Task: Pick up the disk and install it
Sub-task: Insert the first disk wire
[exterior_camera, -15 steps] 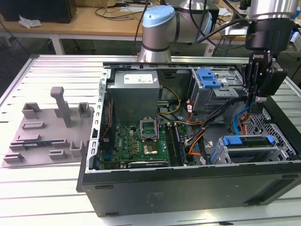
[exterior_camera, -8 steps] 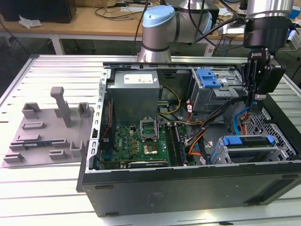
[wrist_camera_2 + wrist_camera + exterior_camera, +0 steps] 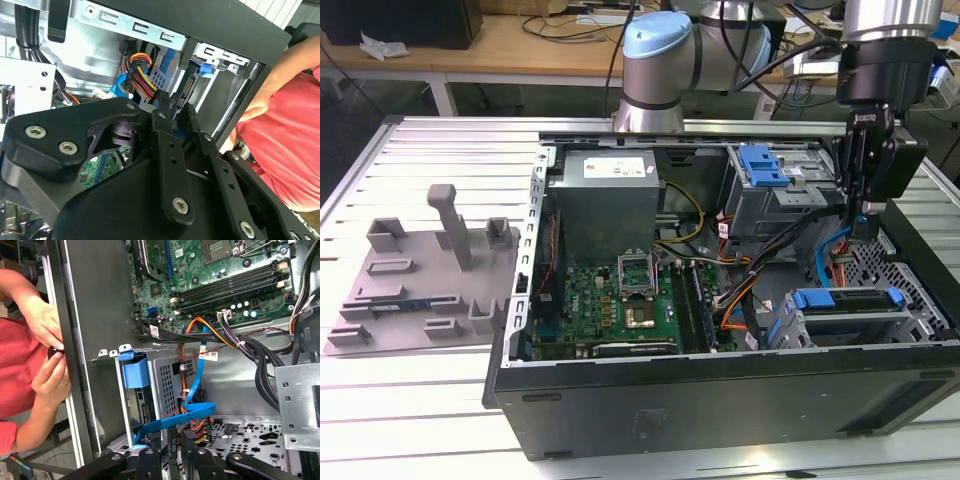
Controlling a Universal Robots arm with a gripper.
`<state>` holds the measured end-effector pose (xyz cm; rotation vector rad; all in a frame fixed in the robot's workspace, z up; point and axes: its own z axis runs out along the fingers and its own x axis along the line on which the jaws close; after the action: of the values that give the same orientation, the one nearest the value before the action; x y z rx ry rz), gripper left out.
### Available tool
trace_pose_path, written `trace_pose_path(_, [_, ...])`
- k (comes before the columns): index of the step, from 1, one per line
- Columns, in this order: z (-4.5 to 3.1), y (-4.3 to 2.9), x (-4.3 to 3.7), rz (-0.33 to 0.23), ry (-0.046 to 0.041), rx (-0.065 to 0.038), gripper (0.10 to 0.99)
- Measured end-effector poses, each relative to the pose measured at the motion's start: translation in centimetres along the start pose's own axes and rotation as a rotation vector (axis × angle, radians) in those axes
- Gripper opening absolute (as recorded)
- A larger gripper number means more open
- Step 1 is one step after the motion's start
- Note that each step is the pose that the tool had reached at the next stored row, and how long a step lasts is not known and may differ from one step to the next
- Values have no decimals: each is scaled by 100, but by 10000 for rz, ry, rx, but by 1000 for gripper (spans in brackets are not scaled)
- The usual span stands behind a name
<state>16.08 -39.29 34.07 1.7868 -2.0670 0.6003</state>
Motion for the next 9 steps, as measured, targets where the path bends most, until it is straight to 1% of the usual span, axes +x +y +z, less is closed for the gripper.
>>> trace_pose_path(6, [5,1,-3,-1,0,0,294])
trace_pose_path(7, [7,1,-5,0,3,1,278])
trace_pose_path(8, [9,1,-6,0,9,2,212])
trace_pose_path(9, [11,2,-7,0,12,2,165])
